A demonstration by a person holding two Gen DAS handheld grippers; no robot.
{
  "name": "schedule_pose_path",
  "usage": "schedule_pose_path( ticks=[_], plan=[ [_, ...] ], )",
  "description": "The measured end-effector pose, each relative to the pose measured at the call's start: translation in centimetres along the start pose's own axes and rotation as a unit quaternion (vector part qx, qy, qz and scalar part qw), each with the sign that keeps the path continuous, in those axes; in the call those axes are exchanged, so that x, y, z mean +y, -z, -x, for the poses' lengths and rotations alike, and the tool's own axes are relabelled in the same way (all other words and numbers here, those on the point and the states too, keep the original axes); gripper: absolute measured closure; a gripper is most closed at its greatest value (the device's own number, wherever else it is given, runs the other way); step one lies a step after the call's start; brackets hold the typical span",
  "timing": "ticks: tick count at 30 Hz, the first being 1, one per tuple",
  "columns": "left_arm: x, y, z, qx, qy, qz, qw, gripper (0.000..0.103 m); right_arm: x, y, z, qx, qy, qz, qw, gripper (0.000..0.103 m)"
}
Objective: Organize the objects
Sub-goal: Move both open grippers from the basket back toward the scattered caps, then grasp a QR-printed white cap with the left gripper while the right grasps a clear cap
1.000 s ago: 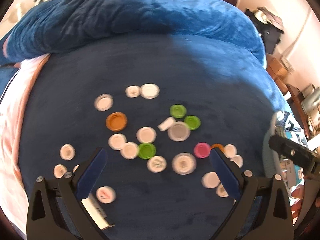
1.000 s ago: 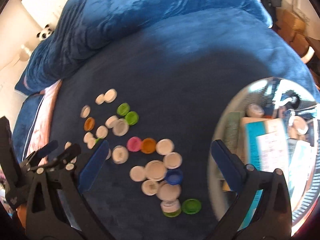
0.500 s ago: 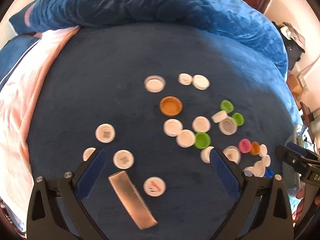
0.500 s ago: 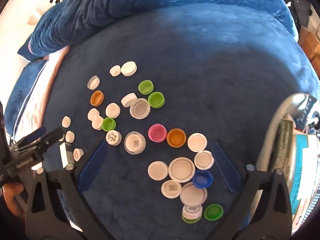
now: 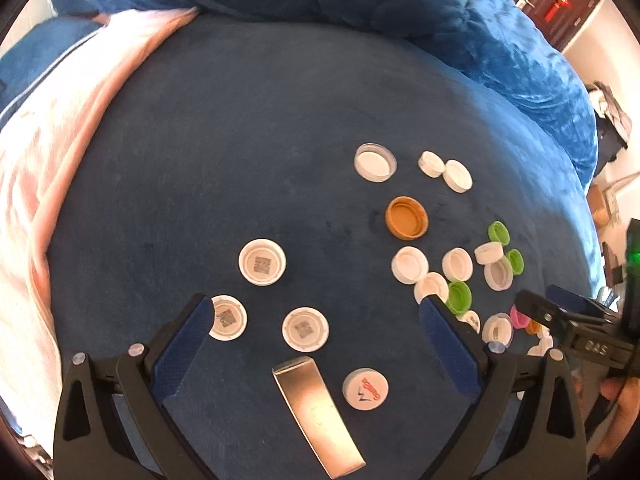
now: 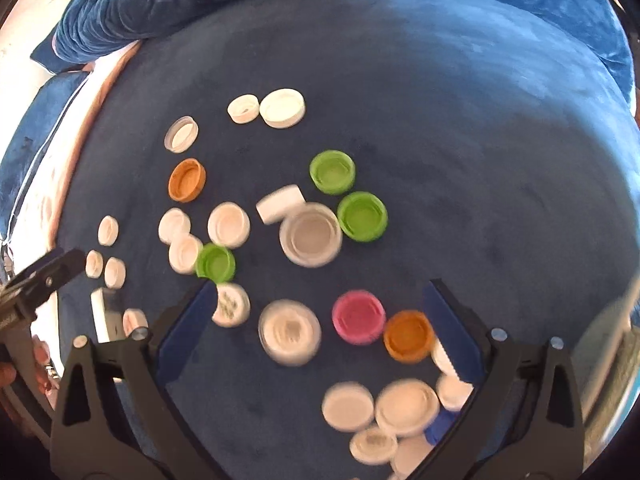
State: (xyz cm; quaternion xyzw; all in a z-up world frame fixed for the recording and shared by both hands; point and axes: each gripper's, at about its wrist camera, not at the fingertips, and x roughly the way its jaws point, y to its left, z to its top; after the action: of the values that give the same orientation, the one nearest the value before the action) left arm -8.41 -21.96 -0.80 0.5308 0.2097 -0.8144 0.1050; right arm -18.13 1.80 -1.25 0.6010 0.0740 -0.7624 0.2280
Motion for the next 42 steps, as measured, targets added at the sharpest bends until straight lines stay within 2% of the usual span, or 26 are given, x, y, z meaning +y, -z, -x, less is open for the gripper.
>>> schedule_pose_path(
  ticks=[2, 4, 10, 11, 12, 23, 27, 28, 29, 31, 32, 33, 42],
  plan=[
    [0.4, -0.2, -0.2, 0.001, -0.001, 0.004, 1.0, 0.001, 0.2, -0.4, -1.1, 0.008, -0.002, -0.004, 1.0, 0.002],
    [0.7, -0.4, -0.6, 0.003, -0.004, 0.007, 1.0, 0.001, 0.2, -0.6, -2.0, 0.016, -0.004, -0.011, 1.0, 0.008],
    [1.5, -0.8, -2.3, 0.014, -0.015, 0.019, 0.9996, 0.001, 0.4, -1.1, -3.5, 0.021, -0.016, -0.008, 1.0, 0.035],
    [1.6, -0.9, -2.5, 0.016, -0.017, 0.02, 0.9995, 0.001, 0.4, -1.3, -3.4, 0.016, -0.017, -0.005, 1.0, 0.047],
    [1.6, -1.0, -2.8, 0.017, -0.018, 0.019, 0.9995, 0.001, 0.5, -1.3, -3.3, 0.013, -0.017, 0.0, 1.0, 0.062],
    [1.9, -1.1, -5.0, 0.036, -0.029, 0.022, 0.9987, 0.001, -0.3, -0.7, -1.6, 0.011, -0.038, 0.002, 0.999, 0.062],
    [2.0, -1.1, -6.0, 0.039, -0.043, 0.021, 0.9981, 0.002, 0.1, -0.5, -1.3, 0.011, -0.046, 0.006, 0.999, 0.062],
    [2.0, -1.2, -6.1, 0.036, -0.047, 0.021, 0.998, 0.005, 0.2, -0.4, -1.2, 0.011, -0.049, 0.009, 0.999, 0.062],
    [2.0, -1.2, -6.0, 0.032, -0.047, 0.022, 0.9981, 0.022, 0.3, -0.3, -1.1, 0.012, -0.05, 0.011, 0.999, 0.062],
    [2.0, -1.4, -5.7, 0.027, -0.045, 0.02, 0.9984, 0.04, 0.5, -0.2, -0.9, 0.012, -0.051, 0.014, 0.999, 0.062],
    [1.9, -1.4, -5.5, 0.026, -0.044, 0.019, 0.9985, 0.061, 0.6, -0.2, -0.8, 0.012, -0.052, 0.014, 0.998, 0.062],
    [1.8, -1.5, -5.3, 0.026, -0.043, 0.016, 0.9986, 0.07, 0.7, -0.3, -0.8, 0.012, -0.052, 0.013, 0.998, 0.062],
    [-1.4, -1.6, -1.6, -0.001, -0.025, -0.019, 0.9995, 0.07, 0.6, 0.2, 1.1, 0.001, -0.065, -0.002, 0.998, 0.062]
  ],
)
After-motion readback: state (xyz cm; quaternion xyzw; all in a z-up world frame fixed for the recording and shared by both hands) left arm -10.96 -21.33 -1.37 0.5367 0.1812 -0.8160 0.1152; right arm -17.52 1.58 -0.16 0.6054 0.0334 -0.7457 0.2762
